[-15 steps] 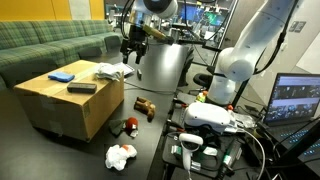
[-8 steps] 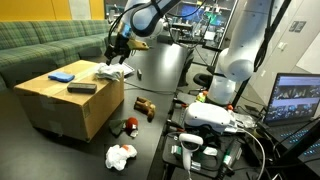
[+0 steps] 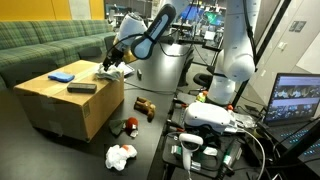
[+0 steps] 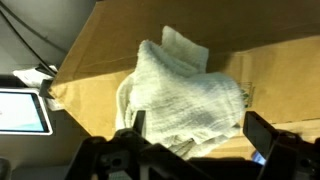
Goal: Put the white towel on the table, the then moose on the box, then the blue sponge on the table, then the turnip plushie on the box, then the duster on the table, and lastly, the white cloth on the box
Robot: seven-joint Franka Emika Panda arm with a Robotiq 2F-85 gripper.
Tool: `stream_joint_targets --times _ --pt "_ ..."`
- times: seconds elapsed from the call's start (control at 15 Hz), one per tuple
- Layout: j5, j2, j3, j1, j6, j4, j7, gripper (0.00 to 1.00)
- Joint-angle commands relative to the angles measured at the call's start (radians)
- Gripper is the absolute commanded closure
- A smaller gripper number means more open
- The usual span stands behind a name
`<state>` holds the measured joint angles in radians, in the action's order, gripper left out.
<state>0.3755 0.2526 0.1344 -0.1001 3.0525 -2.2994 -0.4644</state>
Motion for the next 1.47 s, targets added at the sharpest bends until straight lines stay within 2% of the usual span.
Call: stream_joint_targets --times 0.0,0.07,0.33,0.47,0.53,0.6,1.07,1.2,1.27,1.4 --pt "0.123 0.114 0.146 -0.109 0.046 0.12 -0.123 0.0" --pt "0.14 0.145 0.182 -0.136 0.062 0.145 -0.153 0.0" --pt "0.127 0.245 0.244 -0.198 0.08 0.223 -0.191 0.0" --pt "0.113 0.284 0.251 -0.212 0.064 0.248 -0.194 0.0" --pt "0.107 0.3 0.247 -0.21 0.054 0.26 -0.191 0.17" --pt "0.103 0.309 0.241 -0.207 0.046 0.266 -0.19 0.26" --pt "0.104 0.263 0.226 -0.205 -0.002 0.256 -0.183 0.78" --pt "0.096 0.219 0.192 -0.183 -0.035 0.23 -0.159 0.87" --pt "0.096 0.194 0.188 -0.184 -0.054 0.211 -0.158 0.84" --pt "0.093 0.14 0.174 -0.177 -0.097 0.172 -0.152 0.86"
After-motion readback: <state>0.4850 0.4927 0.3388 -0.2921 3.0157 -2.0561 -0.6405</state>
